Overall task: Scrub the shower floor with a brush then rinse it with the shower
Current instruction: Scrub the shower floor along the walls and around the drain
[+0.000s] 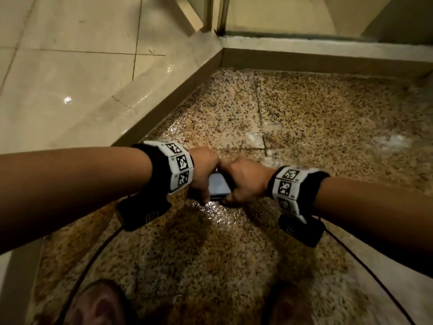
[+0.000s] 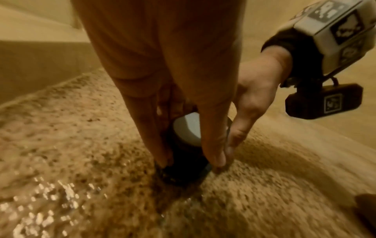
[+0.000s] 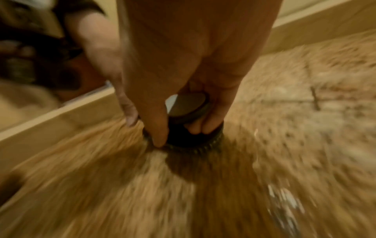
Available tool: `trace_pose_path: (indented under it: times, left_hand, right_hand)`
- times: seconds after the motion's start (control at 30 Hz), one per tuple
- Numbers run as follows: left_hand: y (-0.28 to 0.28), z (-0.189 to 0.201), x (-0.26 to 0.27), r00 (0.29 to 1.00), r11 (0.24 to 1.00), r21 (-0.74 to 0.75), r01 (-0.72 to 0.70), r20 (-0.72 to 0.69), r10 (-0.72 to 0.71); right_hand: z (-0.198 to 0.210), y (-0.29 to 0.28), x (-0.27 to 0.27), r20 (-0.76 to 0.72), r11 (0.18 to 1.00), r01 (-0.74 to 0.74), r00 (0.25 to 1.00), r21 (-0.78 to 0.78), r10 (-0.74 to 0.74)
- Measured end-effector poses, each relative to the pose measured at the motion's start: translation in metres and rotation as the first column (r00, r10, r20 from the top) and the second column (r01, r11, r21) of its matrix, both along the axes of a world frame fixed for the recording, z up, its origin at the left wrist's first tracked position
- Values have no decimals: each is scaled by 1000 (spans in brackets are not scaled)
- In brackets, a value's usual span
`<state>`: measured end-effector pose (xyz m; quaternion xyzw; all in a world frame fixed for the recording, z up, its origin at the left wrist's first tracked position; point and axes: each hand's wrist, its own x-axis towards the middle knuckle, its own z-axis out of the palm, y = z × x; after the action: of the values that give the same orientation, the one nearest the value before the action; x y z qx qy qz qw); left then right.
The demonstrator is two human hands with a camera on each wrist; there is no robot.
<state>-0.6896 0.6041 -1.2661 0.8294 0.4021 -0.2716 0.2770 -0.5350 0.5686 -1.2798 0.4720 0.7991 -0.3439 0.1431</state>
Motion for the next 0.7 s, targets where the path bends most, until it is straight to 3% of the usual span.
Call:
trace_pose_path:
  times: [0.07, 0.2, 0.27, 0.37, 0.5, 0.57, 0.63, 0.7]
  left_hand:
    - [5, 3, -1, 998, 999, 40, -5, 59, 3]
    - [37, 13, 11, 994, 955, 290, -66, 103, 37]
    - [35, 15, 18, 995, 955, 290, -59, 88, 35]
    - [2, 5, 16, 997, 981, 189, -41, 67, 28]
    - [1, 3, 14, 995, 986, 156, -66, 88, 52]
    - [28, 10, 22, 992, 968, 235, -85, 114, 60]
    - [44, 15, 30, 993, 953, 295, -69, 111, 38]
    - [36, 15, 31, 998, 972, 233, -35, 67, 20]
  right_hand:
    - [-4, 2, 3, -28, 998, 50, 998, 44, -49]
    - [-3, 46, 3, 1, 949, 176, 983, 262, -182]
    - [3, 48, 0, -1, 942, 141, 989, 304, -148]
    - [7, 11, 3, 7, 976, 31, 999, 217, -33]
    - [7, 13, 8, -136, 973, 182, 977, 140, -163]
    - [11, 43, 5, -90, 950, 252, 967, 186, -239]
    - [13, 61, 3, -5, 939, 226, 973, 260, -233]
    - [11, 48, 4, 29, 965, 157, 986, 210, -167]
